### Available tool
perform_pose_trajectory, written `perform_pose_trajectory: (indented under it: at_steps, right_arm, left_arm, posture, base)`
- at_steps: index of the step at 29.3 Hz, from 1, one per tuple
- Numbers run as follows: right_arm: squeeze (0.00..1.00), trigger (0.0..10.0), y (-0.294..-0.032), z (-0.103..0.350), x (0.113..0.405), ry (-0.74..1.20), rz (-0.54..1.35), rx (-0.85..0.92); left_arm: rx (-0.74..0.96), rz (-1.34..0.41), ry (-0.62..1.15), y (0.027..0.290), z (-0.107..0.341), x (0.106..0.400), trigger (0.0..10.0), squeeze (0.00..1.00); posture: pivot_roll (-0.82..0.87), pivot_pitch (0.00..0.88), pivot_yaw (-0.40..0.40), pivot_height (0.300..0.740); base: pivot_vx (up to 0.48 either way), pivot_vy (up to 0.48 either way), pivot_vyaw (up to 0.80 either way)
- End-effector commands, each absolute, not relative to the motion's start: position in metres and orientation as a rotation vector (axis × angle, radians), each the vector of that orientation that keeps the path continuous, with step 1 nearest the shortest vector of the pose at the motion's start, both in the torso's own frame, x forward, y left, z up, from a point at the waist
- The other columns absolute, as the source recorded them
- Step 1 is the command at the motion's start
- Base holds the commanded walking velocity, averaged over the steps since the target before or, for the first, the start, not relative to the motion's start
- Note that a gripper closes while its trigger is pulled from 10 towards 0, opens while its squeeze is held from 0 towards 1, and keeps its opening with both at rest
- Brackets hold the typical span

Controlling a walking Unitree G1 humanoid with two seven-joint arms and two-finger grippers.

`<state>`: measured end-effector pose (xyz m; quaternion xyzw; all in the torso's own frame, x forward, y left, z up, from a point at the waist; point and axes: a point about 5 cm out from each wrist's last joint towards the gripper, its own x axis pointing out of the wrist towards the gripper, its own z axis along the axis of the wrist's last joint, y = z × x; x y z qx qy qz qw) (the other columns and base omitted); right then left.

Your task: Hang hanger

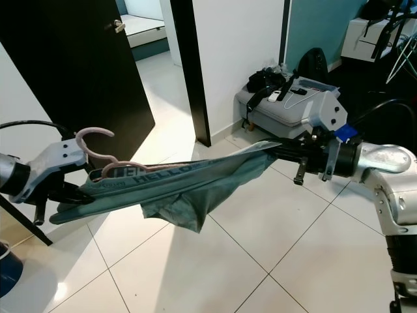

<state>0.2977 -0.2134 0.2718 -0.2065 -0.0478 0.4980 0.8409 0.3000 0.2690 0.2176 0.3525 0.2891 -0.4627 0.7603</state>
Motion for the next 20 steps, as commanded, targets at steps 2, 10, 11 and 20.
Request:
perform_pose_trajectory:
  at_steps: [2,10,11,20]
  right_arm:
    - [0.0,0.0,-0.193,0.284,0.299,-0.192,1.104,-0.436]
    - [0.0,0.0,-0.161,0.276,0.309,-0.198,1.148,-0.46]
    - [0.0,0.0,-0.157,0.265,0.308,-0.153,1.168,-0.5]
    - [0.0,0.0,-0.194,0.224,0.296,0.117,1.157,-0.59]
  left_arm:
    - [0.777,-1.057,0.71,0.261,0.196,0.297,10.0,0.0]
    - [0.68,-1.201,0.638,0.23,0.189,0.291,10.0,0.0]
    - [0.645,-1.23,0.601,0.225,0.194,0.29,10.0,0.0]
    - [0.598,-1.184,0.544,0.248,0.221,0.288,10.0,0.0]
  posture:
    - [-0.07,0.0,0.105,0.731]
    - [-0.08,0.0,0.102,0.731]
    - [-0.08,0.0,0.099,0.731]
    - [-0.07,0.0,0.095,0.731]
  base:
    - [0.0,0.0,0.0]
    - [0.0,0.0,0.0]
    - [0.0,0.0,0.0]
    - [0.0,0.0,0.0]
